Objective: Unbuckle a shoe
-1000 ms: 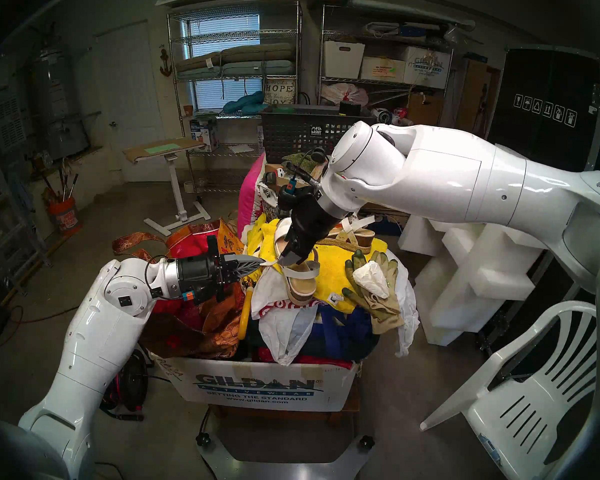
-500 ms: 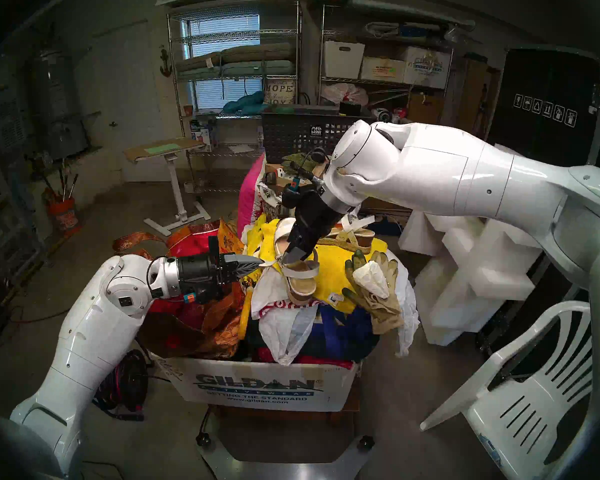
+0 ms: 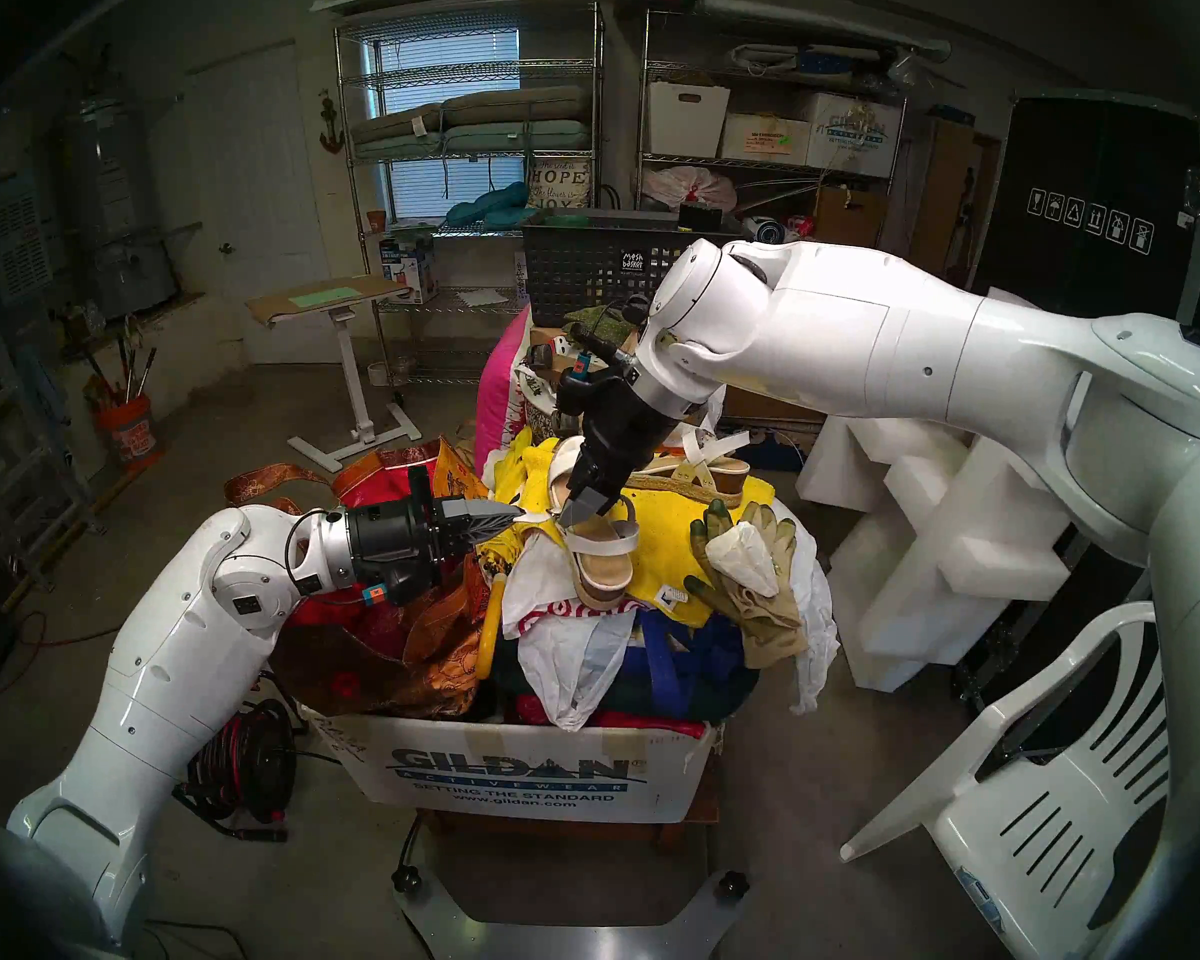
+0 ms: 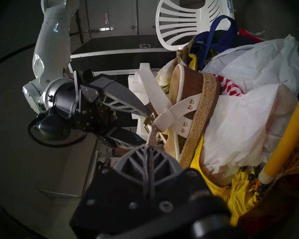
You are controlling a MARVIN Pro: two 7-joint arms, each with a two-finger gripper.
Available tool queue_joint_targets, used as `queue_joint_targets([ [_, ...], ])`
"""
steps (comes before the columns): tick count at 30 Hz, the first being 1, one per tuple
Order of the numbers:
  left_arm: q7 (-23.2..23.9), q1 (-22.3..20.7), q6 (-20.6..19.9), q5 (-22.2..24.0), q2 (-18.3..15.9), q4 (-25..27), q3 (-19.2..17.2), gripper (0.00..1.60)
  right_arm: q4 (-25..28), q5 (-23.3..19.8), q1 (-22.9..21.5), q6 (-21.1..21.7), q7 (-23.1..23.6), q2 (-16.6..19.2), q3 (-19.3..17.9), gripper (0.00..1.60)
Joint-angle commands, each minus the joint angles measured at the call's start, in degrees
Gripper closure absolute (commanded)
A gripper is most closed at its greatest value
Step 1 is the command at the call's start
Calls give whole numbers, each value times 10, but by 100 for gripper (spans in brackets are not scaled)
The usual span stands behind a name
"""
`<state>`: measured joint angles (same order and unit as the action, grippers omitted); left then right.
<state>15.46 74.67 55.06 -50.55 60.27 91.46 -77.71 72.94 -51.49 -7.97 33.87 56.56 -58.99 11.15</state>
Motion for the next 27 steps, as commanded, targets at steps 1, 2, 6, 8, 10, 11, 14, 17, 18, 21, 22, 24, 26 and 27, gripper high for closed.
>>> queue_joint_targets([
  [1, -68, -12, -1, -42, -8, -15, 16, 160, -31, 0, 1, -20, 36, -31, 2, 39],
  [2, -81, -14, -1, -54, -9, -20, 21, 160, -36, 2, 2, -23, 42, -34, 3, 35],
  [6, -117, -20, -1, -88, -11, -38, 37, 160, -48, 5, 3, -30, 65, -42, 6, 36],
  [8, -138, -23, -1, -106, -12, -46, 44, 160, -55, 7, 4, -32, 75, -47, 8, 35],
  [10, -151, -27, -1, -121, -12, -52, 49, 160, -64, 7, 6, -36, 84, -50, 8, 34],
  [11, -157, -28, -1, -128, -12, -56, 51, 160, -68, 9, 5, -38, 89, -53, 10, 35],
  [14, -191, -33, -1, -154, -14, -67, 60, 160, -83, 12, 5, -43, 104, -61, 11, 37],
  [17, -215, -38, -1, -175, -12, -77, 66, 160, -99, 12, 5, -49, 117, -70, 10, 34],
  [18, -223, -39, -1, -182, -12, -80, 68, 160, -104, 12, 4, -51, 121, -73, 9, 35],
  [21, -254, -45, -1, -206, -13, -90, 75, 160, -120, 11, 5, -58, 134, -81, 7, 38],
  [22, -259, -47, -1, -213, -12, -93, 76, 160, -124, 12, 6, -60, 138, -84, 7, 37],
  [24, -276, -51, -1, -226, -12, -99, 80, 160, -132, 12, 7, -64, 146, -88, 8, 40],
  [26, -296, -55, -1, -243, -13, -106, 85, 160, -138, 12, 8, -67, 153, -92, 9, 42],
  [27, -306, -57, -1, -252, -12, -109, 87, 160, -142, 13, 9, -70, 158, -95, 10, 43],
])
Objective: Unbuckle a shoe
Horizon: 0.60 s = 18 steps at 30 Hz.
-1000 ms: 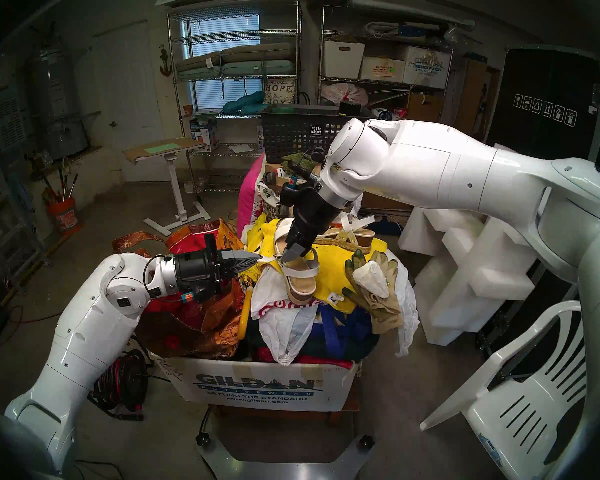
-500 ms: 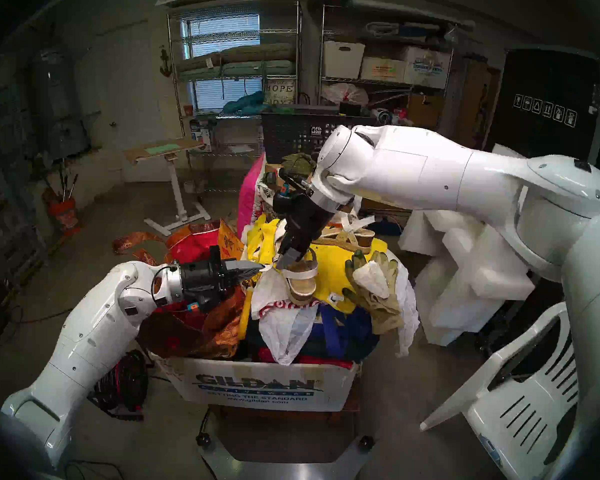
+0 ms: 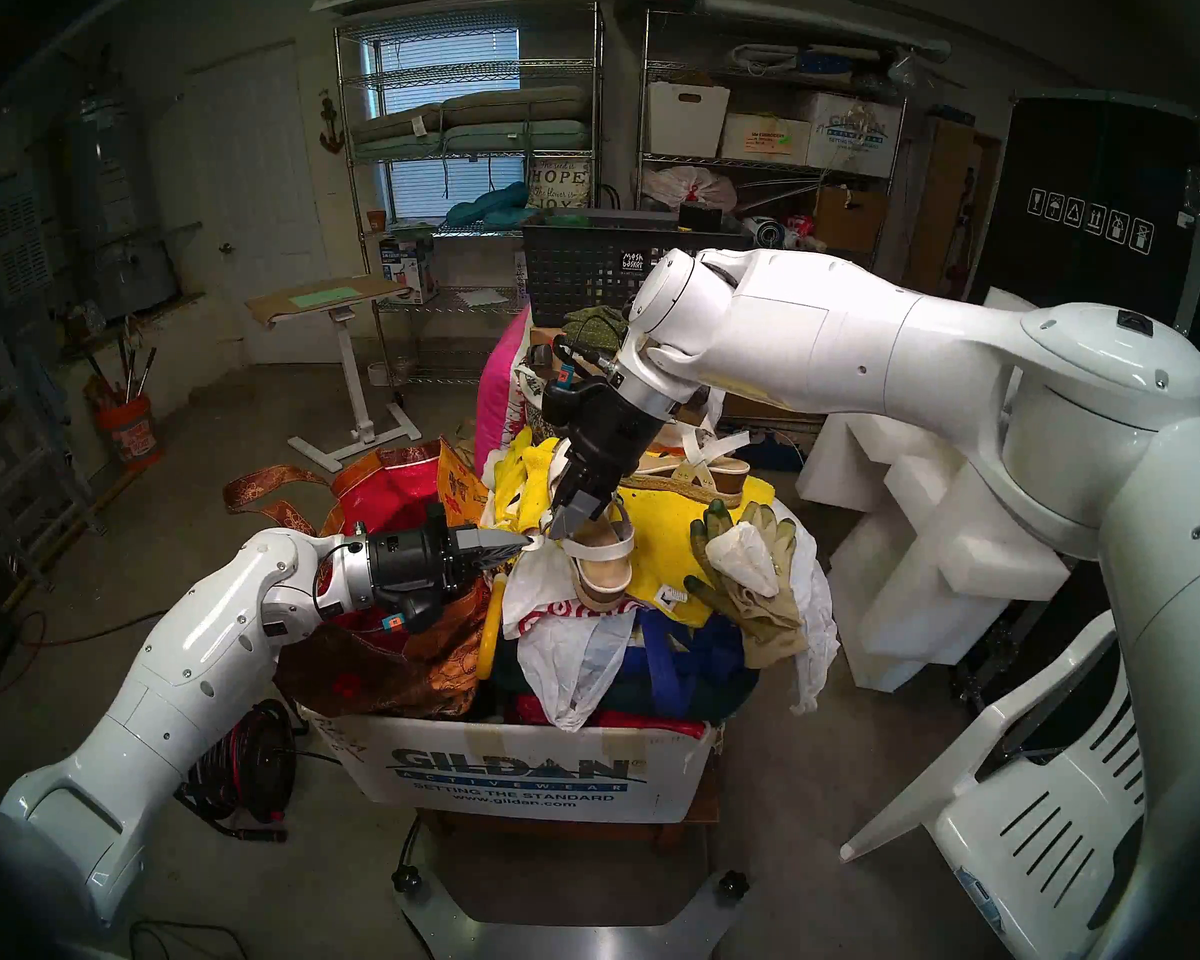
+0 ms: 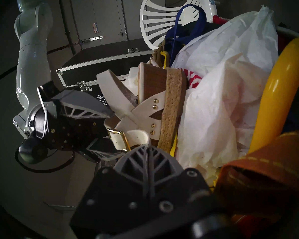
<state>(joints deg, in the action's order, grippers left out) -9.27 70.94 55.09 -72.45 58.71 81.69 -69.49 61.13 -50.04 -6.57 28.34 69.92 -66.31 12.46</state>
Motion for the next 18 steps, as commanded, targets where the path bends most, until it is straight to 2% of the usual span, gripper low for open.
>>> queue_joint_targets([
  [1, -66, -21, -1, -39, 4, -14, 6, 160, -26, -1, -4, -16, 27, -23, -3, 44],
  [5, -111, -29, -1, -74, 4, -28, 14, 160, -34, 0, -3, -24, 41, -29, -2, 42],
  [6, -106, -30, -1, -75, 6, -28, 13, 160, -35, 0, -2, -26, 42, -30, -2, 41],
  [9, -144, -36, -1, -101, 5, -38, 22, 160, -41, 1, -2, -31, 50, -35, -1, 44],
  [11, -166, -39, -1, -117, 4, -44, 27, 160, -45, 1, 0, -32, 55, -39, 0, 51],
  [12, -171, -40, -1, -121, 5, -47, 28, 160, -45, 3, 0, -32, 54, -41, 1, 59],
  [13, -179, -42, -1, -128, 5, -49, 30, 160, -48, 3, 1, -35, 57, -42, 2, 73],
  [18, -228, -49, -1, -162, 4, -66, 42, 160, -54, 6, 3, -37, 62, -46, 4, 80],
])
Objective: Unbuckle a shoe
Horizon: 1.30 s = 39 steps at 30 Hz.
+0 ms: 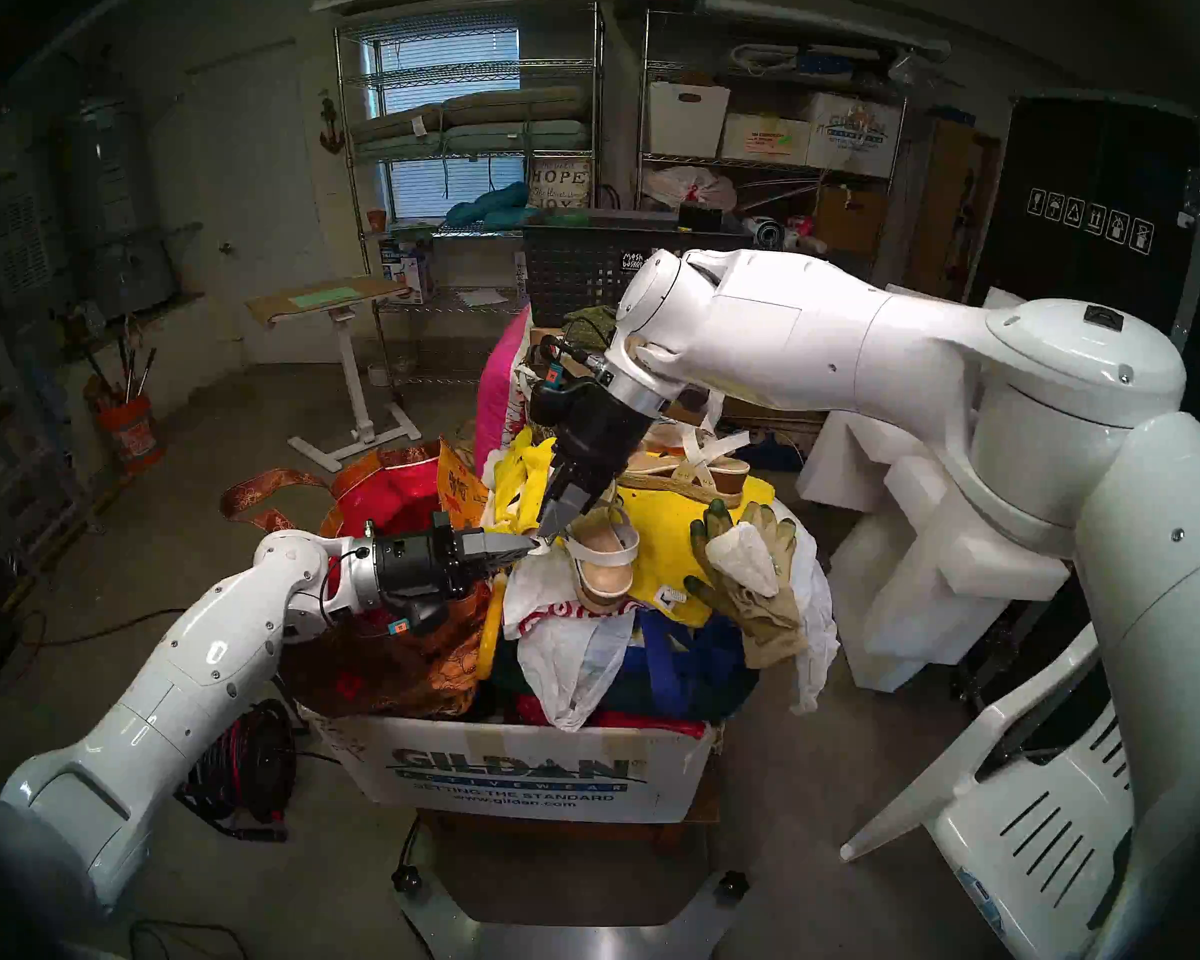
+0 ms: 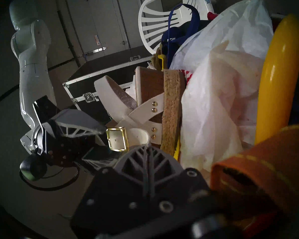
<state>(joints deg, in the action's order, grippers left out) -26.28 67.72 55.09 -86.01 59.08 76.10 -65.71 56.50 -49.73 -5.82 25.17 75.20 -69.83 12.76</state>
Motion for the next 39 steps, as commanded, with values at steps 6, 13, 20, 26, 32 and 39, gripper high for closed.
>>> queue_joint_targets([
  [6, -116, -29, -15, -64, 0, -30, 20, 160, -12, 3, -2, -9, 12, -9, -2, 15],
  [13, -180, -44, -34, -102, -3, -51, 42, 160, -6, 12, -6, -5, 8, -9, 1, 16],
  [20, -248, -62, -56, -137, -6, -75, 66, 160, -1, 14, -4, -6, 7, -5, -2, 58],
  [26, -305, -78, -72, -166, -9, -97, 86, 160, 2, 18, -8, 3, 11, -6, -1, 70],
  [32, -347, -90, -81, -187, -9, -114, 98, 160, 9, 26, -15, 11, 9, 1, -1, 6],
  [39, -357, -95, -83, -188, -12, -113, 99, 160, 19, 29, -19, 17, 6, 6, -7, 45],
])
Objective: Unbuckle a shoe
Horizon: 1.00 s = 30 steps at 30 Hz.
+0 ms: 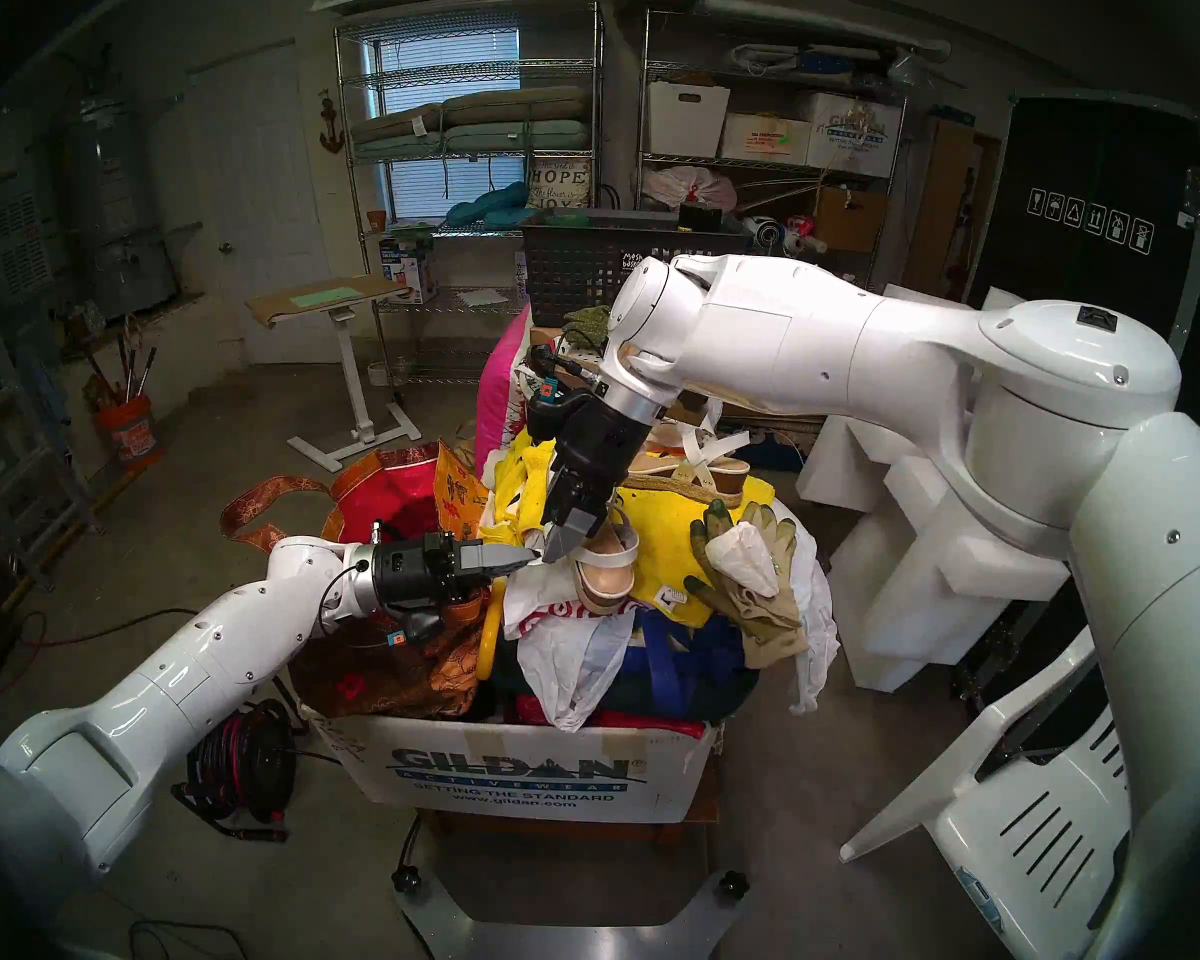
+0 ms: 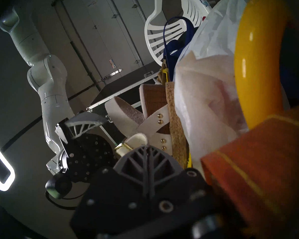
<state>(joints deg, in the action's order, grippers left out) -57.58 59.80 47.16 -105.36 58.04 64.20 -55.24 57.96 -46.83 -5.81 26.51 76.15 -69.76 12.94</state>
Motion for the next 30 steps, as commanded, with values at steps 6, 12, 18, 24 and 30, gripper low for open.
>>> queue_joint_targets([
  [6, -47, -17, -3, 7, -6, 12, -6, 160, 7, 0, -19, 5, -2, 4, -12, 68],
  [12, -46, -14, 0, 12, -10, 18, -7, 160, 12, 2, -20, 9, -3, 3, -13, 67],
  [18, -44, -10, -1, 17, -15, 25, -8, 160, 20, 2, -25, 13, 2, 7, -15, 0],
  [24, -41, -9, -1, 20, -17, 30, -8, 160, 33, 2, -28, 19, -2, 12, -18, 7],
  [30, -40, -8, -1, 23, -19, 34, -7, 160, 44, 5, -31, 31, -8, 15, -18, 26],
])
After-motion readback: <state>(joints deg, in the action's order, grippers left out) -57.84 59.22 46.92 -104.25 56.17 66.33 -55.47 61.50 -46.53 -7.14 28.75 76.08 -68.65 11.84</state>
